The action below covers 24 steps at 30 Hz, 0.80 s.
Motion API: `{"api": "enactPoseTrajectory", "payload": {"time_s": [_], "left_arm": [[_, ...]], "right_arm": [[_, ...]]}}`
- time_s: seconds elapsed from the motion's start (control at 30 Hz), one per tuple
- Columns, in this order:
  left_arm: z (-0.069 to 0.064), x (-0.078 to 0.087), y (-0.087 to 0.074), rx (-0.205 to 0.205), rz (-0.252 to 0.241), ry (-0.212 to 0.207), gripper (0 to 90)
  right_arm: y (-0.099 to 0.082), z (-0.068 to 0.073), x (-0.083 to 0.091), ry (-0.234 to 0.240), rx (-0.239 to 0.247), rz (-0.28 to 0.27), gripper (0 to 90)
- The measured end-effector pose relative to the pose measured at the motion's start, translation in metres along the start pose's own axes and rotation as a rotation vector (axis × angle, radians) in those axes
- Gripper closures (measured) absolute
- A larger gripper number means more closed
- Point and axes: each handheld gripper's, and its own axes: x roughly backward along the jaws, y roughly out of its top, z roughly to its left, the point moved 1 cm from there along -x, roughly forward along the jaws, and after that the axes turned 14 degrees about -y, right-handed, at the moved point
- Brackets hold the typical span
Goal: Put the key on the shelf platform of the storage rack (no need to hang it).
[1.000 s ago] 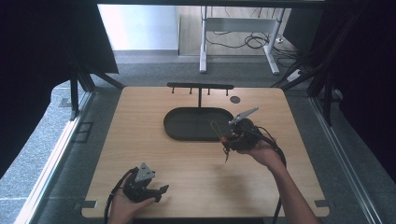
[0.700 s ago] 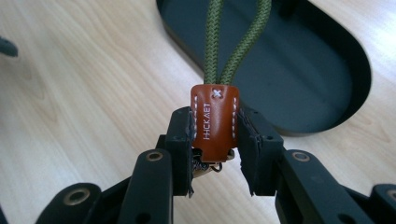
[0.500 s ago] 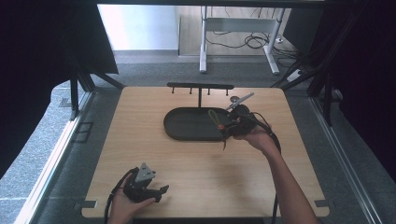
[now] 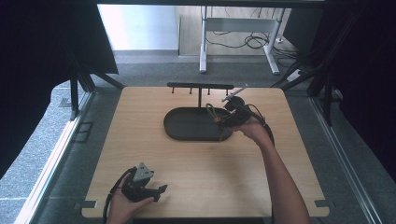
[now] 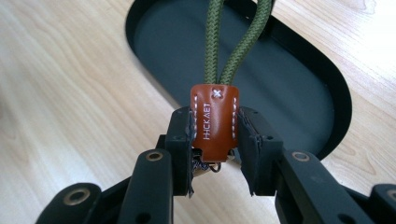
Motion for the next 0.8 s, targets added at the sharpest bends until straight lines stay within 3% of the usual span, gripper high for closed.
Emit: {"api": "enactPoseTrajectory", "payload": {"time_s": [0.3, 0.8], "left_arm": [[0.002, 0.004, -0.001, 0.007, -0.014, -0.006, 27.9], [0.001, 0.003, 0.0, 0.004, -0.009, -0.014, 27.8]], "right_arm": [[0.013, -0.019, -0.016, -0.006, -0.057, -0.001, 67.5], [0.018, -0.027, -0.024, -0.01, -0.074, -0.004, 67.5]]}}
